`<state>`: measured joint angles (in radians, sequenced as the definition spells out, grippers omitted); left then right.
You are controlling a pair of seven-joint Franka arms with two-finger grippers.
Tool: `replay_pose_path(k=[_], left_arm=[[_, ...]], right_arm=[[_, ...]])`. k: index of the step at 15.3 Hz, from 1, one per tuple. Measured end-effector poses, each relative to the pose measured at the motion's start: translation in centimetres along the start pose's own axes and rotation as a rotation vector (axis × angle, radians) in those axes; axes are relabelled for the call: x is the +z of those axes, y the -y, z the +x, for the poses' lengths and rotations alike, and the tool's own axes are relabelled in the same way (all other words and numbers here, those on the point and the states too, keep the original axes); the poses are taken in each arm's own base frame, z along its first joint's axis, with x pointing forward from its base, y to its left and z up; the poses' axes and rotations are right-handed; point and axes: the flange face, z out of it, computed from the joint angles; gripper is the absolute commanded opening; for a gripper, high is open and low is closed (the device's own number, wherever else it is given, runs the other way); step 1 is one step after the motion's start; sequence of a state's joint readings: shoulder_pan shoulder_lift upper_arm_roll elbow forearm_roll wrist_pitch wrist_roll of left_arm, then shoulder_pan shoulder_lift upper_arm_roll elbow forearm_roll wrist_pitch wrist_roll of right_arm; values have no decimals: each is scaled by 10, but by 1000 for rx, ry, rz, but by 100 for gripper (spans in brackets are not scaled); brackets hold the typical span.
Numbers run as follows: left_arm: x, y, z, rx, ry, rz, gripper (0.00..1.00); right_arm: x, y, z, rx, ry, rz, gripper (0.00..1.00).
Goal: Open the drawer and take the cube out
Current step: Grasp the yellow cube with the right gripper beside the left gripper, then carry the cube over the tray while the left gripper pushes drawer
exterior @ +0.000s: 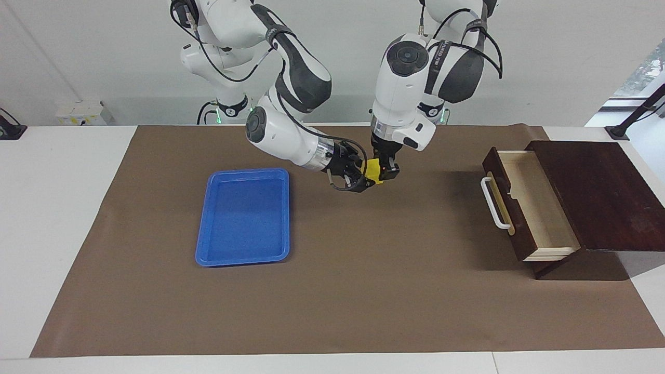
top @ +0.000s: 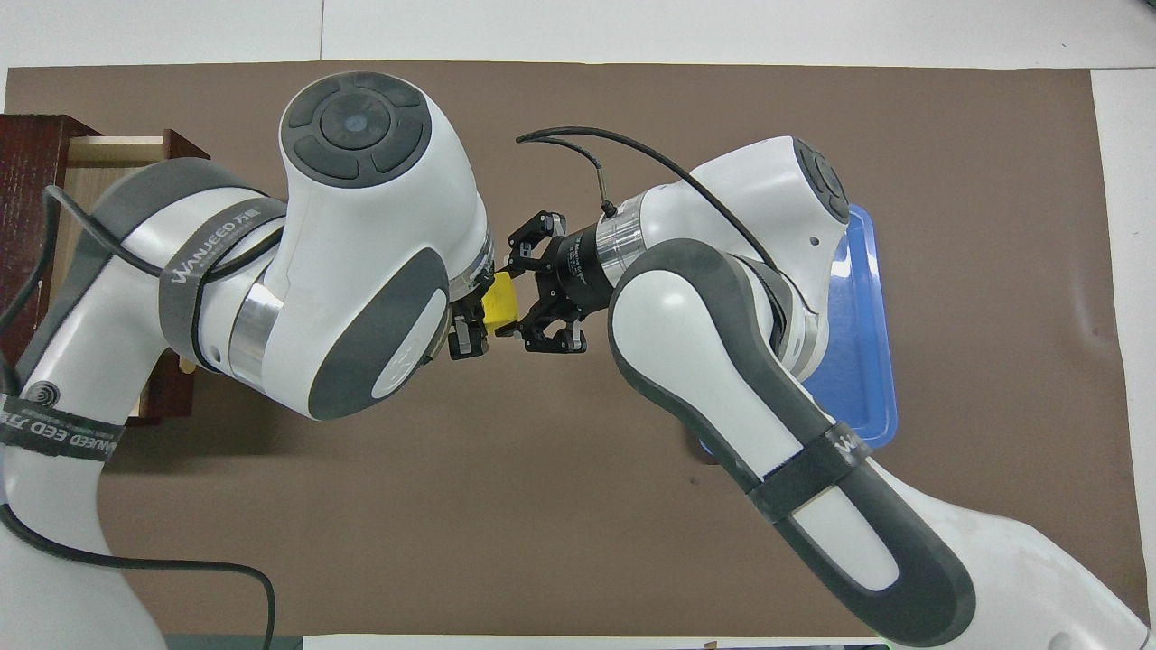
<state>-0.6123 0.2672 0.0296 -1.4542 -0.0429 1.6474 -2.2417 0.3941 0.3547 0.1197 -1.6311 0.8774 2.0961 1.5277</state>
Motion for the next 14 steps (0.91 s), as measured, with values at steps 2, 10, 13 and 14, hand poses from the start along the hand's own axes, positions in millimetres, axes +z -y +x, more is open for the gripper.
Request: replay_pose_path(k=[2,10,13,14], left_arm=[[-2,-3,3,-7,0,-2,100],[-1,-45,69,87,-61,-22,100],[23,-63,119,150,-105,-16,100],[32,-67,137,170,-129,-21,100]], right_arm=[[-1,-1,-2,-4,3,-16,0],[-38,14,27,40,12,-21,0],[-83,25,80,81,6,-42,0],[-99,26,102,86,-18,-59,0]])
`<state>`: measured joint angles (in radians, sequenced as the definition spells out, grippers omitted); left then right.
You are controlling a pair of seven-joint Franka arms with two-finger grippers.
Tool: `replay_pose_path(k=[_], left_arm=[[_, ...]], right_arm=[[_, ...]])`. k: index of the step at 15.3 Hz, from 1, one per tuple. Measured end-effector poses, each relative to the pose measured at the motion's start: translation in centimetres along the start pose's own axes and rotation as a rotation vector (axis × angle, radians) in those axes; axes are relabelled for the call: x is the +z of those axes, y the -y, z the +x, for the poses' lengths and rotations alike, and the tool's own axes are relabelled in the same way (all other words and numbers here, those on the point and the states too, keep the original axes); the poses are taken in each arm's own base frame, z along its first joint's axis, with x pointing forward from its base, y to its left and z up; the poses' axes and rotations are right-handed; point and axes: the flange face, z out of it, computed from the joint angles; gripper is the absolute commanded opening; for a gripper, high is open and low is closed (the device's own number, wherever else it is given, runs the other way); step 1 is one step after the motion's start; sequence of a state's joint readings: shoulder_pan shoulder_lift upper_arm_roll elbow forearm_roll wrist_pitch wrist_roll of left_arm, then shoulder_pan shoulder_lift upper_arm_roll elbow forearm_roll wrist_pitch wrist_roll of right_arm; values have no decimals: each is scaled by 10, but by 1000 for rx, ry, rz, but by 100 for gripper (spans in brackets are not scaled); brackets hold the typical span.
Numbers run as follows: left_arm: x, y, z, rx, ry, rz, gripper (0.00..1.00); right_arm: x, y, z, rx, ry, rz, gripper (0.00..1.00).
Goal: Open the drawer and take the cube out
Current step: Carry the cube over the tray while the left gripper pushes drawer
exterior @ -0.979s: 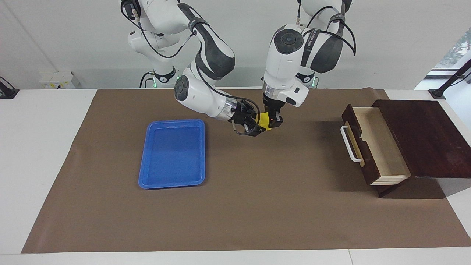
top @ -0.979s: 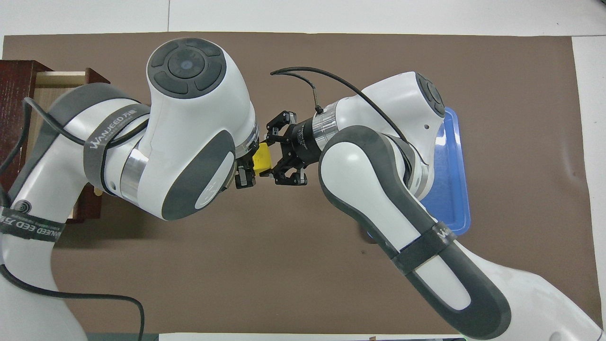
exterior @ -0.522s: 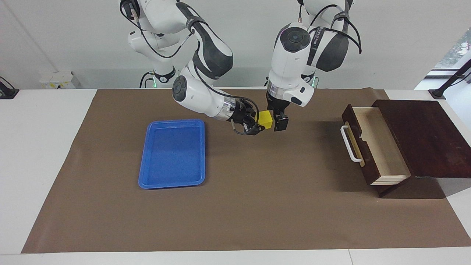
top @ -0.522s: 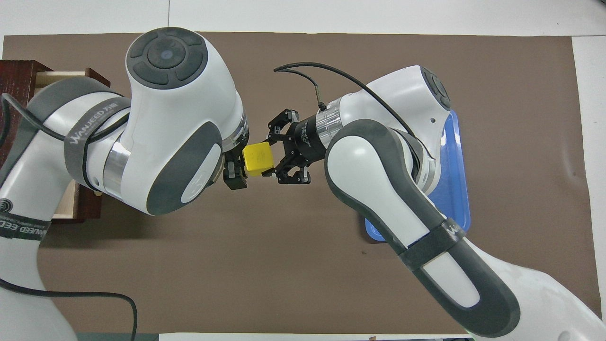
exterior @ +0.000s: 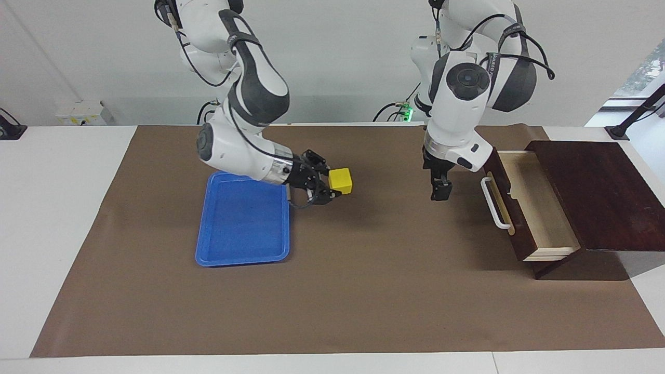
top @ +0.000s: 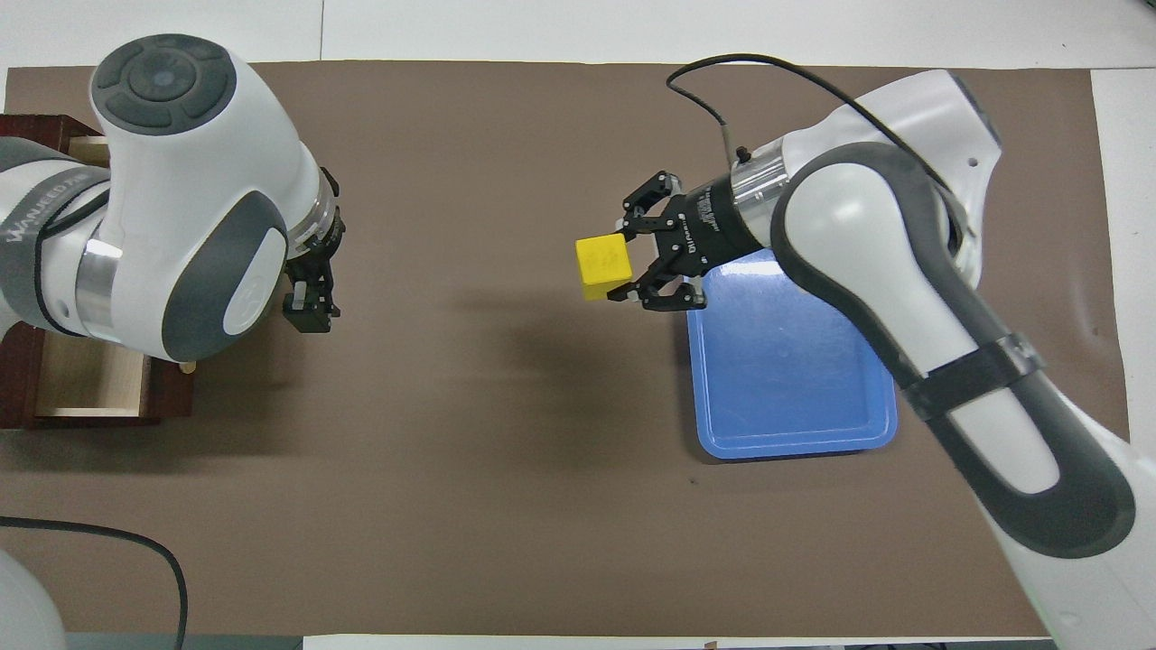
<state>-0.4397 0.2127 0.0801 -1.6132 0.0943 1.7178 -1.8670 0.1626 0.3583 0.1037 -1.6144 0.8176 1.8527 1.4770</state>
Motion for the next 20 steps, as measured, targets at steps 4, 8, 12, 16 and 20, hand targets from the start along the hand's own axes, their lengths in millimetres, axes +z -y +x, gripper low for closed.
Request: replay_pose_path(k=[4,8,12,16,20], left_arm=[[32,6,55,69,-87,-8,100],[47,7,110,106,-94,-24,100],[66,9,141,141,-82,-62,100],[71,12,152,169,-79,-70,100],[72,12,172,187,-86,-68,100]], right_arm=[[-29,-3,71,29,-82,-32,0],[-24,-28,128,-24,-94,-82,0],[-22,-63,172,-88,-81,-109,0],[-13,-91,200,-136,-114,-73,0],[7,-117,221,-172,-146,-69,0]])
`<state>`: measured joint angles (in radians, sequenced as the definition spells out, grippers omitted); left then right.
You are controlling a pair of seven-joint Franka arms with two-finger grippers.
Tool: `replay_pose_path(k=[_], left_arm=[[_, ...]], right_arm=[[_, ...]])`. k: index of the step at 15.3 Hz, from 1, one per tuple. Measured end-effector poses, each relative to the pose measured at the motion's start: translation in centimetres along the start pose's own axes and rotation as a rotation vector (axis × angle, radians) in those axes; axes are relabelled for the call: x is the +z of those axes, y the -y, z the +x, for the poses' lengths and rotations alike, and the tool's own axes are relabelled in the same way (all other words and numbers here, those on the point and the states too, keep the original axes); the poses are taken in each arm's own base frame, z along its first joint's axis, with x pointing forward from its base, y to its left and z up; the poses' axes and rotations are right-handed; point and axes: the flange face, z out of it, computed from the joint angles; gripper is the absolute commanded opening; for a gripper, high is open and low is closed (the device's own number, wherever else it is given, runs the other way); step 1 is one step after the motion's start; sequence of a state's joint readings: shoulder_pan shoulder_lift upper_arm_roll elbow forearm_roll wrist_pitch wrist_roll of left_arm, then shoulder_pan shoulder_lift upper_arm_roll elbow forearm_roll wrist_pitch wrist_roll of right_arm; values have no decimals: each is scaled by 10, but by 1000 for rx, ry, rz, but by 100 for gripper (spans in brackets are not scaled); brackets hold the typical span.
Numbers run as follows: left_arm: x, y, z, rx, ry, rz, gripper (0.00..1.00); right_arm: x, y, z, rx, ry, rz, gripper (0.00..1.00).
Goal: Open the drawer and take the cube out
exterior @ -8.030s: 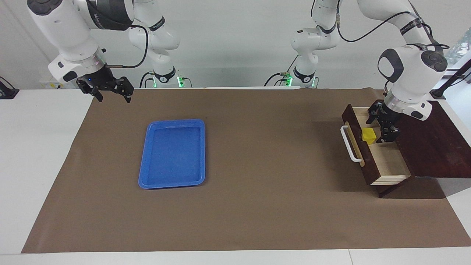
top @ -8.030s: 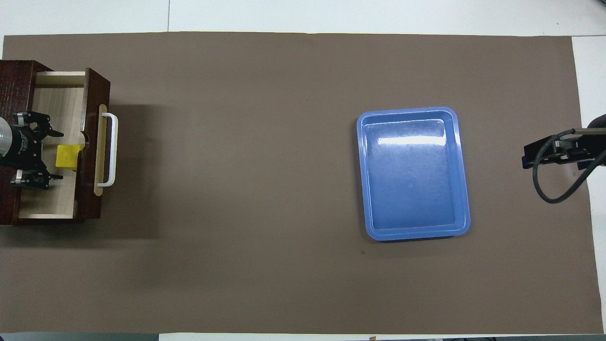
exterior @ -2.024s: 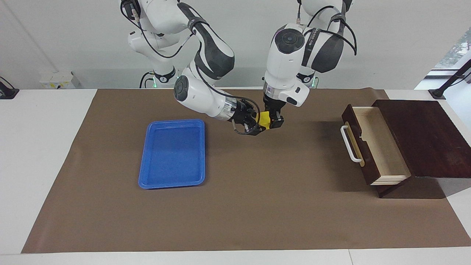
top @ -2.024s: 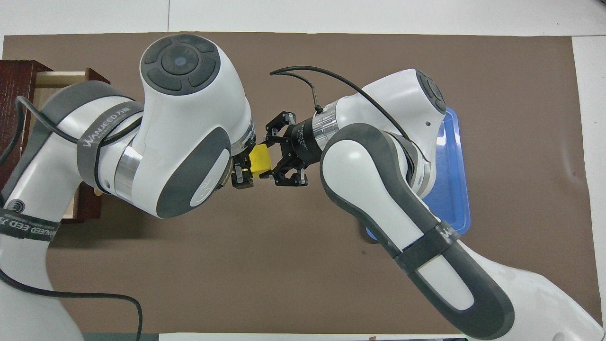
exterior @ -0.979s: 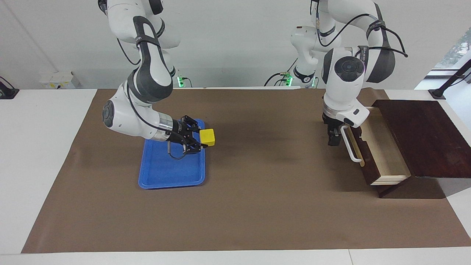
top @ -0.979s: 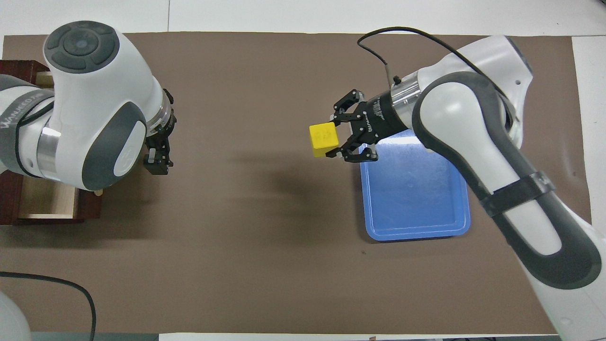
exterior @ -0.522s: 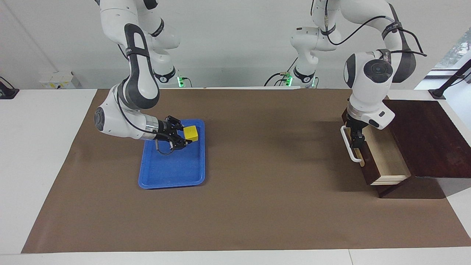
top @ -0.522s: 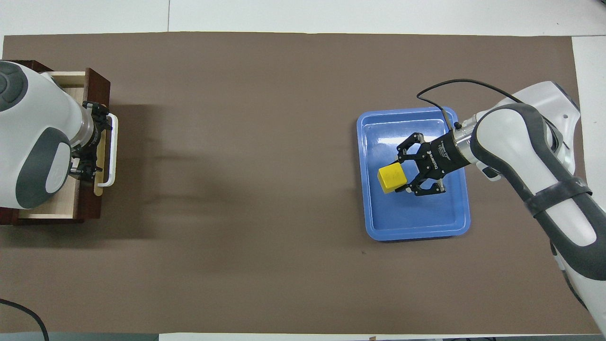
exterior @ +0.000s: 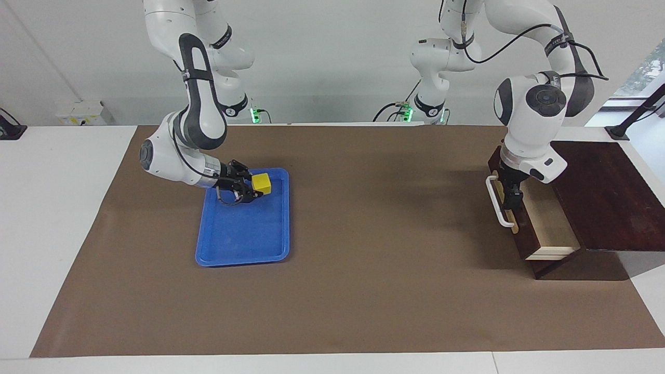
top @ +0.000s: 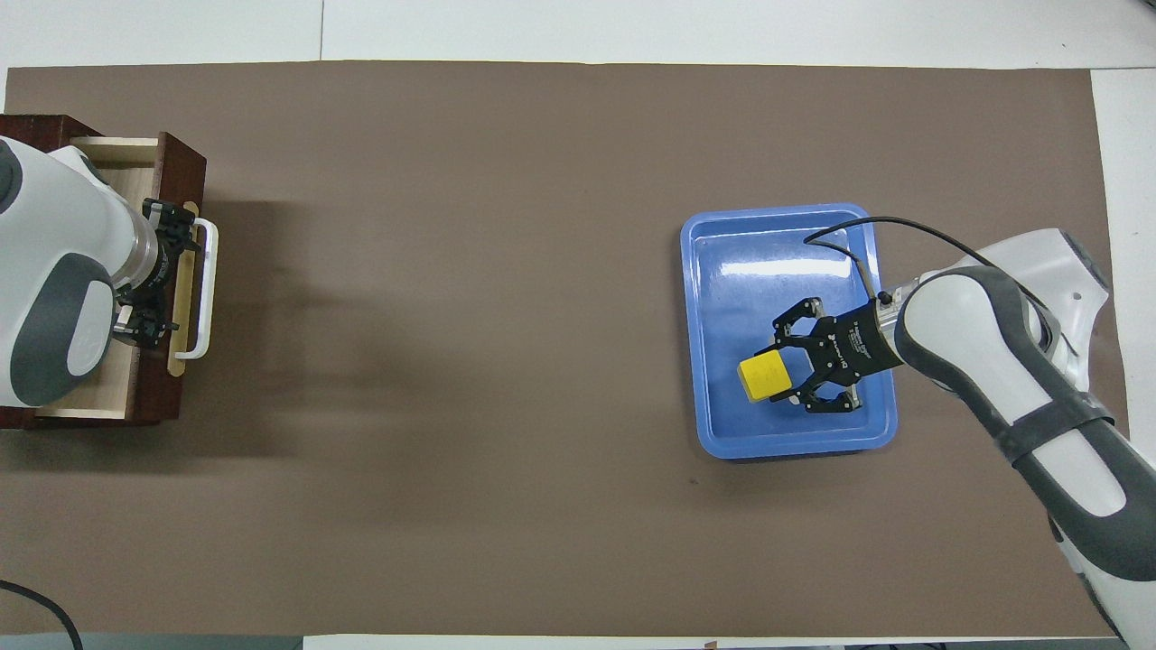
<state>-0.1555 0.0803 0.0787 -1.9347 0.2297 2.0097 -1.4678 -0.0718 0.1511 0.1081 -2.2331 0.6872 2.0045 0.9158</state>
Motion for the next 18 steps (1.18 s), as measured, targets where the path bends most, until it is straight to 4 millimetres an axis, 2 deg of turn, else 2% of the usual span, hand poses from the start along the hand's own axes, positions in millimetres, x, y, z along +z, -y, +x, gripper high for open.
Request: replay_pose_path(k=[4,7,13,18], left_arm=[[4,8,45,-6,-19,-9,100],[6,14,70,-16,-22,-16,100],[9,19,84,-32,-22,-13,100],[8,18,82,-21,-22,-15,100]], right_arm=[[12,-16,8,8,-9,8,0],[17,-21,9,17,-7,6,0],[19,-22,11,57,20,55,0],[21,-23,15,77,11,80,0]])
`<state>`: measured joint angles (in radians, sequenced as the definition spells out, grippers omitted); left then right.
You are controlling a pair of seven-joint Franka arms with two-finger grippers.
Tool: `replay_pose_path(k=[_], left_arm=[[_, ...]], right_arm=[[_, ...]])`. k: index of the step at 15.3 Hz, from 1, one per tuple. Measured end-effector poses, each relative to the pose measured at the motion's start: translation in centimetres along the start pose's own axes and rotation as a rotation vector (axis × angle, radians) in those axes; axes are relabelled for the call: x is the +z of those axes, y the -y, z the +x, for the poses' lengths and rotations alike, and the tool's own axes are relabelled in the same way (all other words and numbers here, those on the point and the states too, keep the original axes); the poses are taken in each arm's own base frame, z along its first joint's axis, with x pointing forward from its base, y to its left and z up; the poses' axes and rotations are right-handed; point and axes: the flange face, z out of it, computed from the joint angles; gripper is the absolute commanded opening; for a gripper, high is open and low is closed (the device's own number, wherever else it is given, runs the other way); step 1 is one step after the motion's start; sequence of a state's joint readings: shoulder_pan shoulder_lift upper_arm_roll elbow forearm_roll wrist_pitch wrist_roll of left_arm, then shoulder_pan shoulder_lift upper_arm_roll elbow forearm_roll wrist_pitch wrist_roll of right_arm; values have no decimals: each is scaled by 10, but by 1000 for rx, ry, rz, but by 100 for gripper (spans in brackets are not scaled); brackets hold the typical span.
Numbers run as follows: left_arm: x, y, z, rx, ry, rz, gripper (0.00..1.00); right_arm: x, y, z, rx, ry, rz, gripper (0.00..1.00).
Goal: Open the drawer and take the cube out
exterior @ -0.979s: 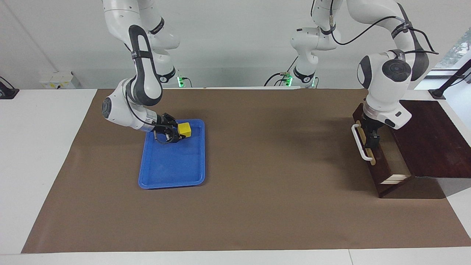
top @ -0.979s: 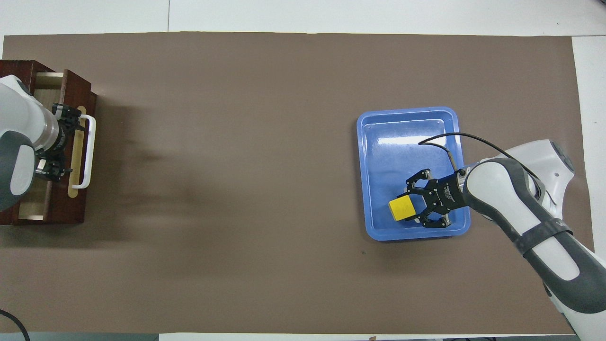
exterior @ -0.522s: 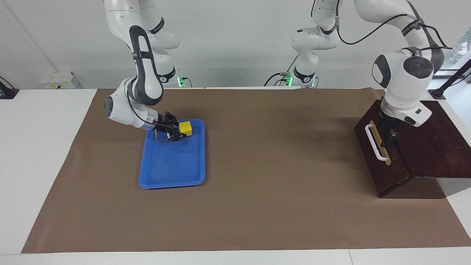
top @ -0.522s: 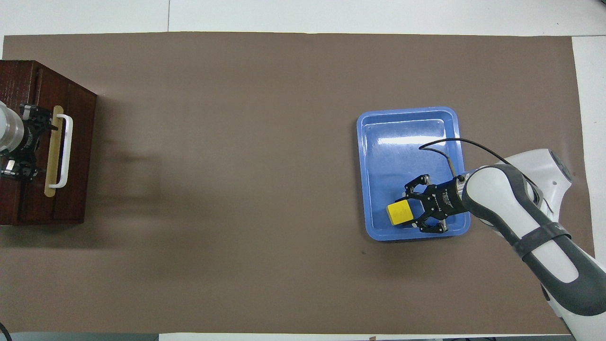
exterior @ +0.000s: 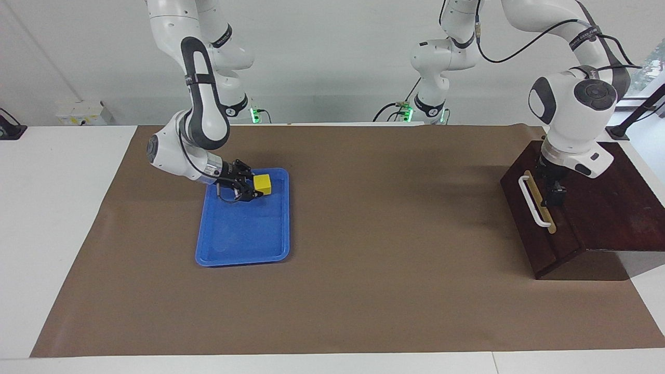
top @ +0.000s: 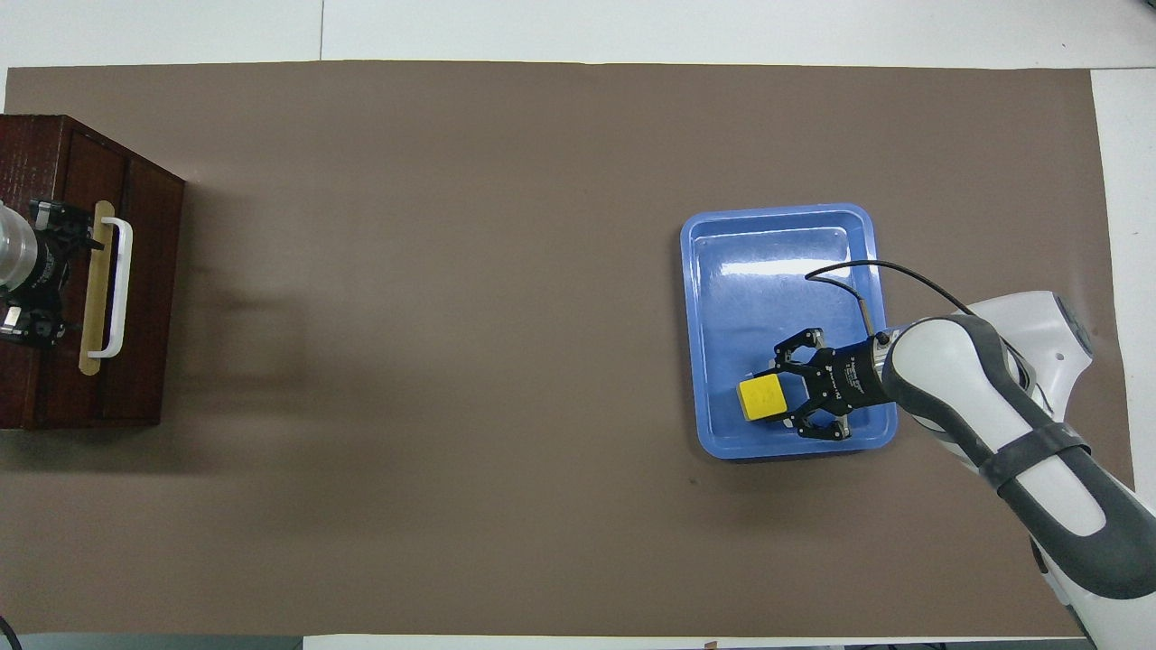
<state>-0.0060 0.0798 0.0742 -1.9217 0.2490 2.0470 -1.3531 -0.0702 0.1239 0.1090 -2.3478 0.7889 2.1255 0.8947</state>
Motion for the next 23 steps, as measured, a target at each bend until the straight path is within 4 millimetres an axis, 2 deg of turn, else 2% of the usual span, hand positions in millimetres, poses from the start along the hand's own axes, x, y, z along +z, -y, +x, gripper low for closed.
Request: replay_pose_path(k=[1,2,3,4,7,10,14,18,20,23], left_arm=[[-3,-2,-3,7,-1,-4,100],[-8,-5,-7,17,-2,-10,100],[-16,-8,-13,26,1,-14,100],[-28,-13,-20,37,14,-18,100],[-69,-21,-41,95,72,-27,100],[-98,-20,-58,178,103,-44,100],[-130,-4,-64,355,135,-81,100],[-154,14,-58,560,174,-134,100],[-158,21,-55,675,184,-137,100],[-162,28,-55,855,194,-137,100]], right_arm=[[2,-1,0,1,-3,-1,0],[4,-2,-1,1,-3,-2,5],[5,-2,-2,1,-1,-1,39],[6,-2,-3,0,-1,-2,99],[7,-3,-3,2,-1,-4,100],[6,-3,-4,15,-3,0,100],[-10,11,-19,42,-5,23,100],[-55,38,-55,3,-52,-4,100],[-87,49,-74,-56,-95,-37,100],[-138,60,-89,-138,-172,-52,100]])
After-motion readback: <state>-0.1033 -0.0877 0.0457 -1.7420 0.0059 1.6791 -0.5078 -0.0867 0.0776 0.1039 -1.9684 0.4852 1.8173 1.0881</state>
